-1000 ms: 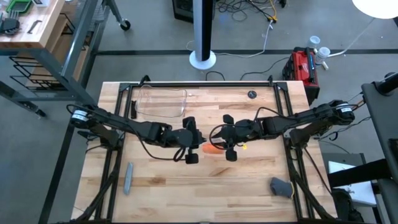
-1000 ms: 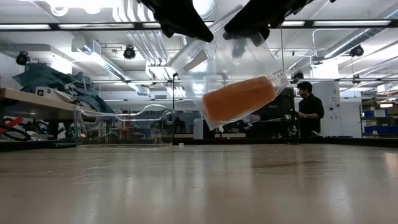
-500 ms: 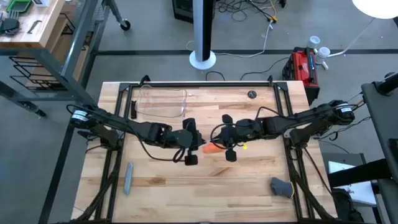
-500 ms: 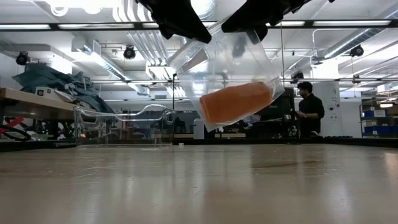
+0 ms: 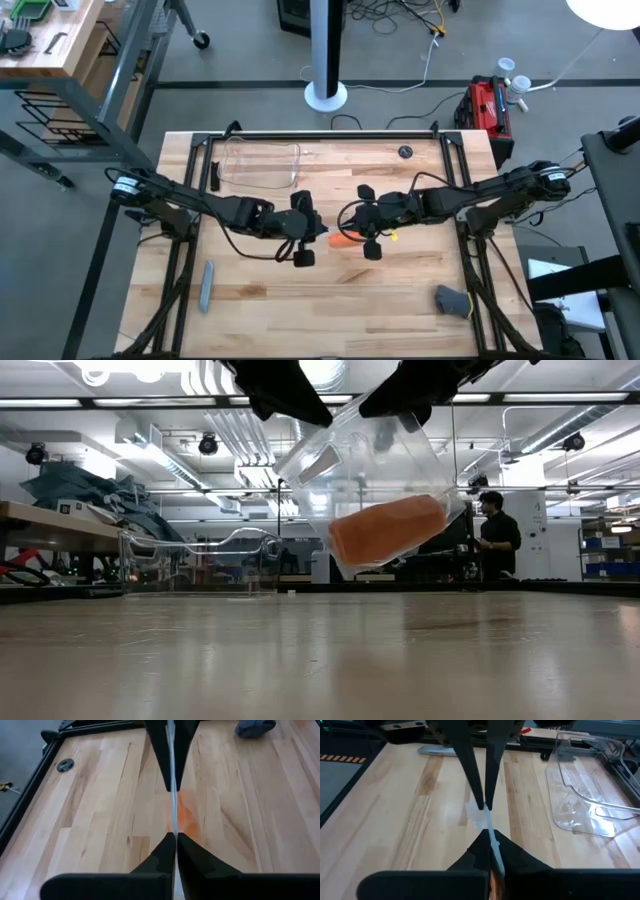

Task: Roll bandage
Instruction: Close the transparent zip bag

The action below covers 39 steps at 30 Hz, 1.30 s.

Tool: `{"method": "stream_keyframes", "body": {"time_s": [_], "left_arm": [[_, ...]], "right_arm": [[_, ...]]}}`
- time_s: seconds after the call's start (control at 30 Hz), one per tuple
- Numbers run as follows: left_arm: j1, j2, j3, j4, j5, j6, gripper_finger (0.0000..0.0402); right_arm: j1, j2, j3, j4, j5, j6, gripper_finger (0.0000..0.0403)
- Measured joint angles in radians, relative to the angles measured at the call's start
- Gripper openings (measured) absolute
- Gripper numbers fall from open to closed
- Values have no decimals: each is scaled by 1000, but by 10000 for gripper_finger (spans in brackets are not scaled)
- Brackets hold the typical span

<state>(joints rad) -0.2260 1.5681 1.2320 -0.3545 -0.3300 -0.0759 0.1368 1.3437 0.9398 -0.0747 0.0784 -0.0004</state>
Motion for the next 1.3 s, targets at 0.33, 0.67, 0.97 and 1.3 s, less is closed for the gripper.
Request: {"method": "stream_keyframes", "body": {"time_s": [0.33, 0.67, 0.97, 1.3], "left_arm": [[-2, -4, 0, -15, 0, -71, 16], [-2, -47, 0, -61, 1, -147, 70], [-6, -37, -40, -87, -16, -204, 110], [-6, -39, -95, -26, -79, -202, 130]], "right_arm": [[0, 0, 0, 5, 22, 12, 0], [0, -12, 0, -3, 59, 28, 0], [-5, -28, -12, -28, 151, 35, 0], [-6, -28, -12, -25, 131, 35, 0]]}}
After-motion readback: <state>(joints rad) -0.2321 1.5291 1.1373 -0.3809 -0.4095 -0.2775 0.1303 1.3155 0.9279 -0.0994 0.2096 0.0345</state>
